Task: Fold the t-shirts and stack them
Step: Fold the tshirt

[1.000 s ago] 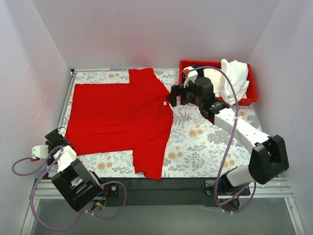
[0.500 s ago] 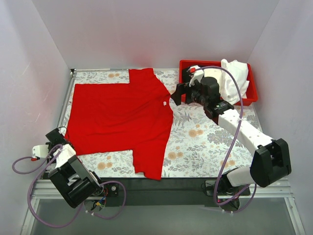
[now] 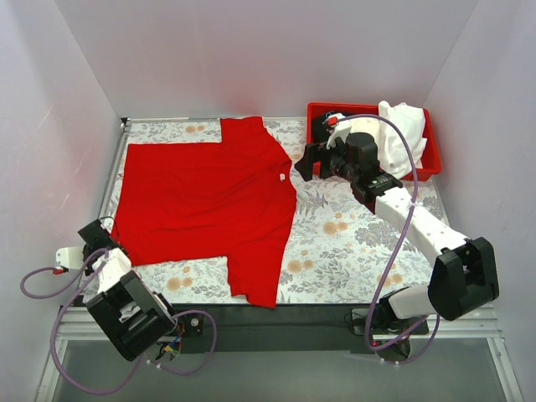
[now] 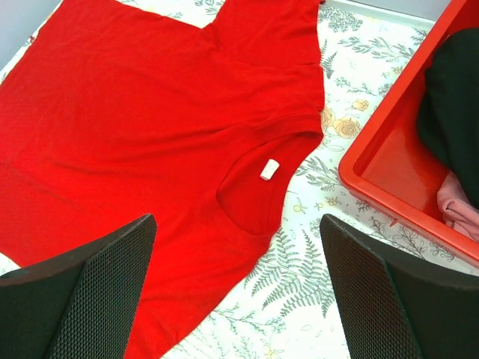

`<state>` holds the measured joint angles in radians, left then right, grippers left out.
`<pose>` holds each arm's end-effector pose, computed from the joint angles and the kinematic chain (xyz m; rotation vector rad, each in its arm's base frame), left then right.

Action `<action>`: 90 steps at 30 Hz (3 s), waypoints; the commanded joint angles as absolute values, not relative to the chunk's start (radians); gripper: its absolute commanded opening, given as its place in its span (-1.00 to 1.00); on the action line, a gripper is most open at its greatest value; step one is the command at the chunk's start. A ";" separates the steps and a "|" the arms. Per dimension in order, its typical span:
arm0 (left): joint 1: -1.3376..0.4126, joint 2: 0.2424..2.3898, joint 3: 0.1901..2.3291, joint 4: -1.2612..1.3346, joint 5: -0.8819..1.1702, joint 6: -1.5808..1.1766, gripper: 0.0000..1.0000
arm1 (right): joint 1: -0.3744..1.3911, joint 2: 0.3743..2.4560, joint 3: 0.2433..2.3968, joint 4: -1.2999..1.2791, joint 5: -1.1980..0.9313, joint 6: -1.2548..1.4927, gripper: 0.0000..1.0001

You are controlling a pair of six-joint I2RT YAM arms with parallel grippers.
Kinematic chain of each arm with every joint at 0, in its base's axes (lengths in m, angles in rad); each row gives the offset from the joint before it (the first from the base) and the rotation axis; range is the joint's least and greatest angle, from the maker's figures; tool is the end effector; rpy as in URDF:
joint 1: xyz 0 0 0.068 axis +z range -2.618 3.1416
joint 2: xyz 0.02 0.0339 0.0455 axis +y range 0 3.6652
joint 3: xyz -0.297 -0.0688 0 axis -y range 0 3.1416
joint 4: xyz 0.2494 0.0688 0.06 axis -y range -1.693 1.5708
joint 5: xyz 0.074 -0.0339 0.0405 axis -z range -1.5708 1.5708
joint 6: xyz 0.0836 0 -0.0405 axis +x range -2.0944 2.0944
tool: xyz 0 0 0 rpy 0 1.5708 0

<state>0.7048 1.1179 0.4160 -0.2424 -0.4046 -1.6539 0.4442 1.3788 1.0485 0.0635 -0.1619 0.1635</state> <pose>0.1369 0.1596 0.1431 -2.2861 0.7706 0.0829 0.3280 0.1710 0.3396 -0.3761 1.8346 0.5716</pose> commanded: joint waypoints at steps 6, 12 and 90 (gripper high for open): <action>0.695 0.931 0.428 -0.232 -0.318 -1.626 -1.00 | 0.440 1.324 0.976 0.092 -0.155 0.193 0.58; 0.692 0.931 0.416 -0.152 -0.232 -1.624 -1.00 | 0.572 1.232 0.828 0.035 0.015 0.241 0.52; 0.569 0.839 0.330 -0.075 -0.296 -1.589 -1.00 | 1.551 1.476 0.732 -0.405 0.471 0.879 -0.97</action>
